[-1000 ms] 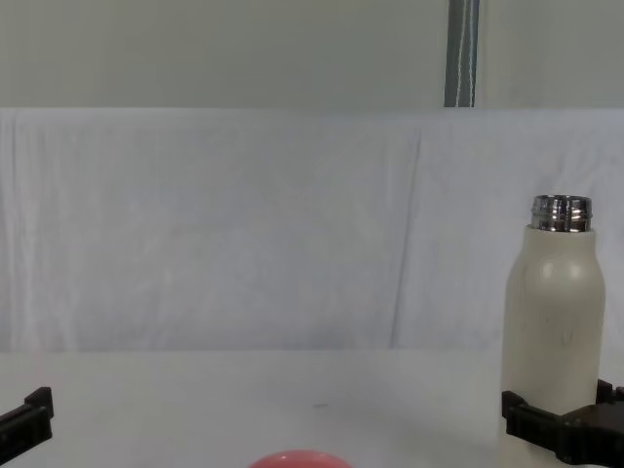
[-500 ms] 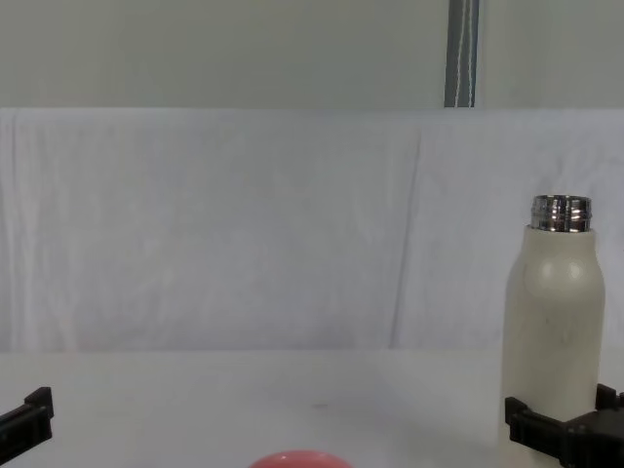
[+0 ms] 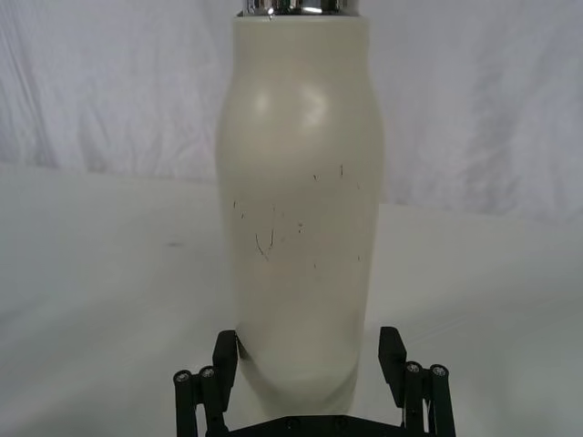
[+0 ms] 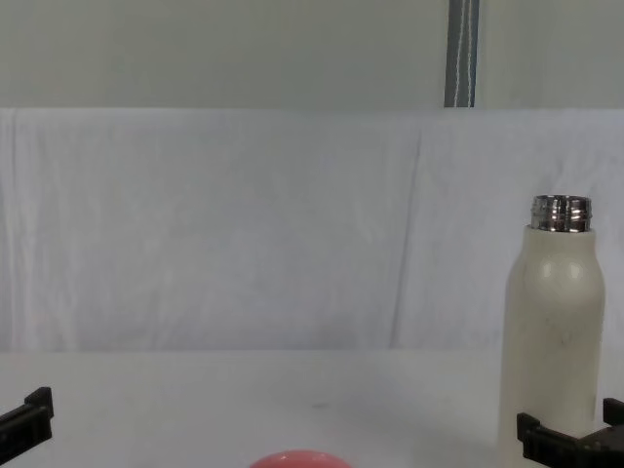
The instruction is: Grasp the thermos with one hand and pour water into the cup lid.
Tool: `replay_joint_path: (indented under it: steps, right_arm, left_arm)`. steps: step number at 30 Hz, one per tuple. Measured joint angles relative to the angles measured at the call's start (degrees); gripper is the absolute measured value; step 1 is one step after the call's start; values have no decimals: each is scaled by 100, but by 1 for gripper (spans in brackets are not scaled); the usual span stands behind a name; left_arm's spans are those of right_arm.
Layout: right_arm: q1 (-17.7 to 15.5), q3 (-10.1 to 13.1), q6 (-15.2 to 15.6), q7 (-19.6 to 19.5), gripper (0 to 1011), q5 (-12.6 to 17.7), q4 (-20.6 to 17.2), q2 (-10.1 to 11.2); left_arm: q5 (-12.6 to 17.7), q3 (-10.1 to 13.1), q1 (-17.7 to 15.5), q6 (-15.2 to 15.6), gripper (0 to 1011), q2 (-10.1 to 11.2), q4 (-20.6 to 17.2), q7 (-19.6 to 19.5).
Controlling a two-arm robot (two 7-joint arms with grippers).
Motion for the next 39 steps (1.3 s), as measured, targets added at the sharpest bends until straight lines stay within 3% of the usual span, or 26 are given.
replay_joint_path:
  steps: [16,24,34,39]
  right_arm:
    - [-346,63,21,66,1001,161,-305,76]
    - [-631,102,-224,18,1001,186,-621,91]
    - [-953,-5,-587,-100,1001,-175,-1140,119]
    - [-1030,-82,-683,-86,1001,-287,-1226,121]
  left_arm:
    - [0,0,0,0,1001,0,0,0]
    - [0,0,0,0,1001,0,0,0]
    - [0,0,0,0,1001,0,0,0]
    - [0,0,0,0,1001,0,0,0]
